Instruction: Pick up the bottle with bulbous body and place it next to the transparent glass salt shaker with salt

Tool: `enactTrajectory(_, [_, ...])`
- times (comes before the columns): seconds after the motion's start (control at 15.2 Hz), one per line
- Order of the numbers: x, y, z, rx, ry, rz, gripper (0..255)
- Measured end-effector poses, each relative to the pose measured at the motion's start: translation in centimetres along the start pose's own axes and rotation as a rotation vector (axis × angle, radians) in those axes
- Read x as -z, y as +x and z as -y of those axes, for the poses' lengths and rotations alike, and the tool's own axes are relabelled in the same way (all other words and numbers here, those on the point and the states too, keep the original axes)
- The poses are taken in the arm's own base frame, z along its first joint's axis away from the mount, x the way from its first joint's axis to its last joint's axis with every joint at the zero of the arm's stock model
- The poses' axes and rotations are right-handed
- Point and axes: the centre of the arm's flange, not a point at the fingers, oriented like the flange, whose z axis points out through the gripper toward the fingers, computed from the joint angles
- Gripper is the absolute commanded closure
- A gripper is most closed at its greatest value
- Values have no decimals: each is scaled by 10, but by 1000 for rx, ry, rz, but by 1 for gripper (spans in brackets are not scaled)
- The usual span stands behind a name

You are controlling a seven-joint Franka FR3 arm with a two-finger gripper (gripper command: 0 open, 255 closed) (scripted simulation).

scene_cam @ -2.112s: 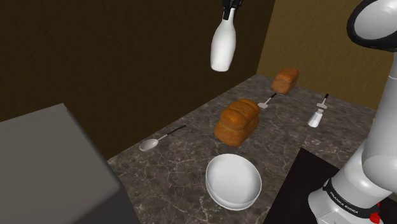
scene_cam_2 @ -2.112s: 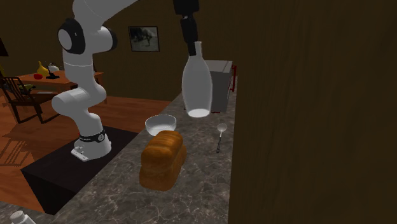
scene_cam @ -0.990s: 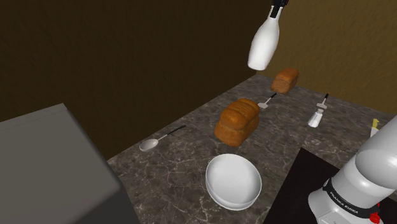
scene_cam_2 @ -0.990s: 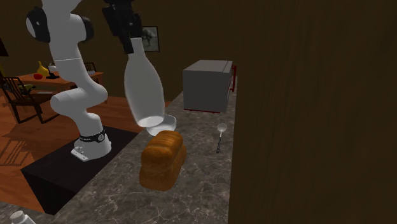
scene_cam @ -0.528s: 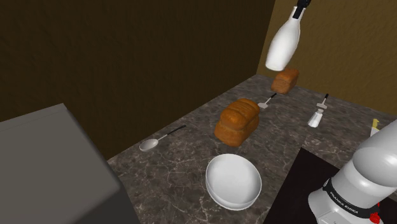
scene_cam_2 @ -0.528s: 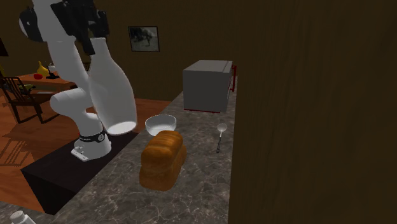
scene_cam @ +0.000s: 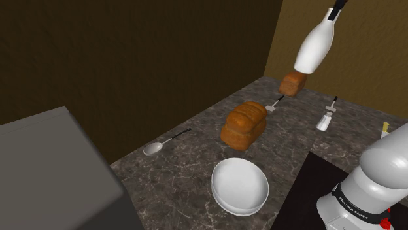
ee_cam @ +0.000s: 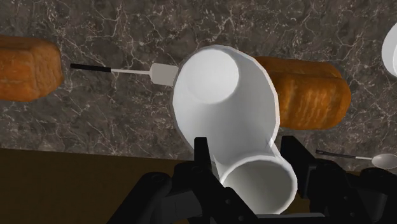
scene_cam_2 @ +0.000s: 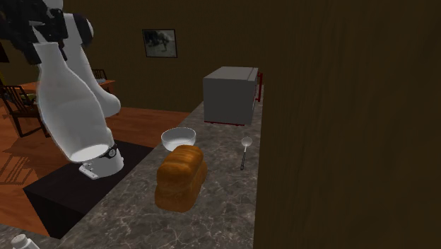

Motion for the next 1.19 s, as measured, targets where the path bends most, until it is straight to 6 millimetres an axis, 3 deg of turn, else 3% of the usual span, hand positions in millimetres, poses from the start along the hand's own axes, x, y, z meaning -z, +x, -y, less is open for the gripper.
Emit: enactTrajectory(1.19, [25,-190,-141,-1,1,-1,255])
